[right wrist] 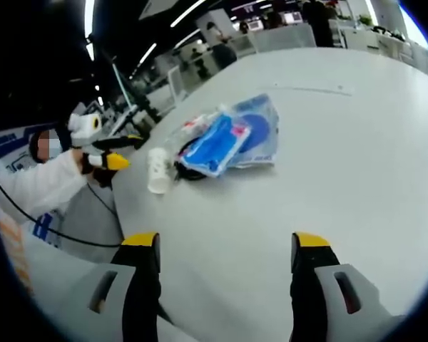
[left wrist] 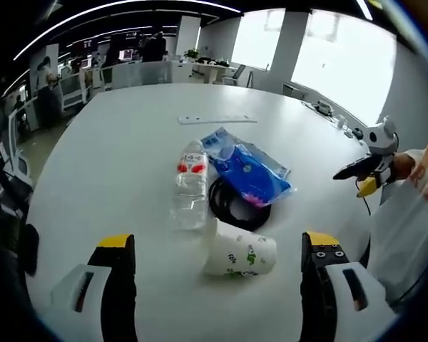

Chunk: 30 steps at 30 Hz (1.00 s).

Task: Arrange the tabletop items into an orderly group along one side of the table until the central work area is clear of visible clutter.

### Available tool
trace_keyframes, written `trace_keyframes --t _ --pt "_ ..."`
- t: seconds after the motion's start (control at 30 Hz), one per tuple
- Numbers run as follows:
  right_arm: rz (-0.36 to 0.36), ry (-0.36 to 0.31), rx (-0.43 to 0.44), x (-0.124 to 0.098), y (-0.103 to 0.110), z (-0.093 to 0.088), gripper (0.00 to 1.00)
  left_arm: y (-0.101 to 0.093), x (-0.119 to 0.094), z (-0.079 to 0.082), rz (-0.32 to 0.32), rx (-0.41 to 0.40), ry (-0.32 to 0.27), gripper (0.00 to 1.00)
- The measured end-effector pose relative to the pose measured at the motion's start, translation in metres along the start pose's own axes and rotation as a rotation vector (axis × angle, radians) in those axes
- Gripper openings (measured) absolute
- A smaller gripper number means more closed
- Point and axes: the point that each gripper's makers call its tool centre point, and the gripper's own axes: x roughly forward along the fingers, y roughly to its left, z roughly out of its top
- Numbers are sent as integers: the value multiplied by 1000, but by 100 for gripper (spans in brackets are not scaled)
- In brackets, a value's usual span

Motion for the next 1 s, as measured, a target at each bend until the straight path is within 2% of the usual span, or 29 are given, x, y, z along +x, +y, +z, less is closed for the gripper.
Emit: trace_keyframes --t 0.37,0.63,0.8,1.0 --pt "5 3 6 -1 -1 -1 70 0 21 21 -12 14 17 94" --pt "4 11 20 -1 -4 -3 69 9 38 38 13 -38 10 86" --pt "8 15 28 0 -5 -3 68 14 50 44 21 -81 20 84" --pt "10 19 43 3 -10 -3 66 20 63 50 29 -91 36 81"
